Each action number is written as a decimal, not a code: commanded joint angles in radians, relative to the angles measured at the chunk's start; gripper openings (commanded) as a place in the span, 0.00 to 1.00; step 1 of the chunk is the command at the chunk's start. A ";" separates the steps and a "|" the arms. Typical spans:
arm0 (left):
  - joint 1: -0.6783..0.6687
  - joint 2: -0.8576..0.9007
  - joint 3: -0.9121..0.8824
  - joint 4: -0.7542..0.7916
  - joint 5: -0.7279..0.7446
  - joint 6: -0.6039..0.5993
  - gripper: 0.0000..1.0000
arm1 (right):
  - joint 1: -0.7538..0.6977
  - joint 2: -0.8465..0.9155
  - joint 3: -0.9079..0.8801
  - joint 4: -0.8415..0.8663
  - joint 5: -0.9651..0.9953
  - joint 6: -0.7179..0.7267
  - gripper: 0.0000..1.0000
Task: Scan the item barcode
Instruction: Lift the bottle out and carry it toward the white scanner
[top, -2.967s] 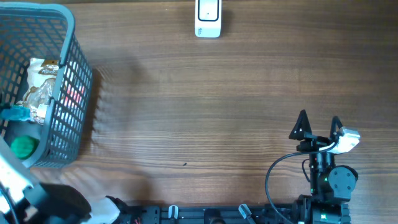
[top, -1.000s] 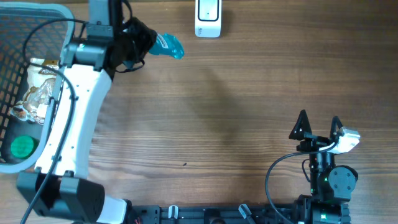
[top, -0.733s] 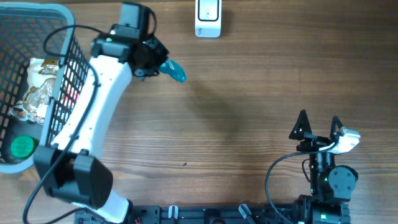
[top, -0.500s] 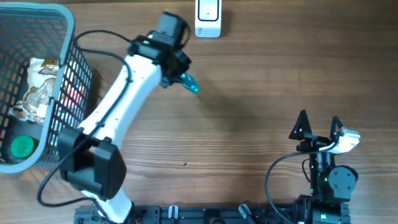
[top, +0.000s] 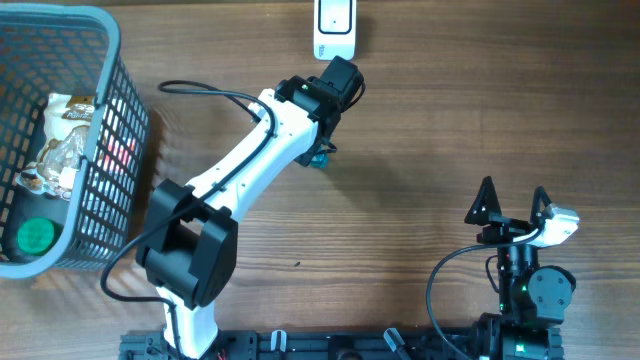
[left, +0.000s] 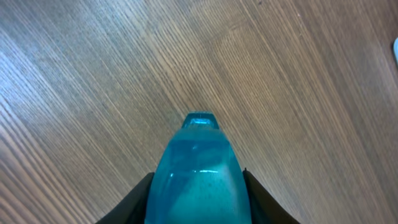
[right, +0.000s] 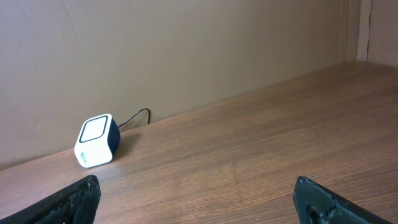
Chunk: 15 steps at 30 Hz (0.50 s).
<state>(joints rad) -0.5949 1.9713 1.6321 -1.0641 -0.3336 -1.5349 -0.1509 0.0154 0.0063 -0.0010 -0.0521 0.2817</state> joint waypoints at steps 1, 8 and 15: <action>0.004 0.039 0.002 0.010 -0.058 -0.051 0.42 | 0.006 -0.008 -0.001 0.003 -0.016 -0.017 1.00; 0.004 0.039 0.002 0.055 -0.057 -0.040 0.57 | 0.006 -0.008 -0.001 0.003 -0.016 -0.017 1.00; 0.004 0.039 0.002 0.092 -0.056 -0.006 0.64 | 0.006 -0.008 -0.001 0.003 -0.016 -0.016 1.00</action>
<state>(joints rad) -0.5945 1.9816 1.6337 -0.9741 -0.3729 -1.5551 -0.1509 0.0154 0.0063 -0.0010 -0.0521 0.2817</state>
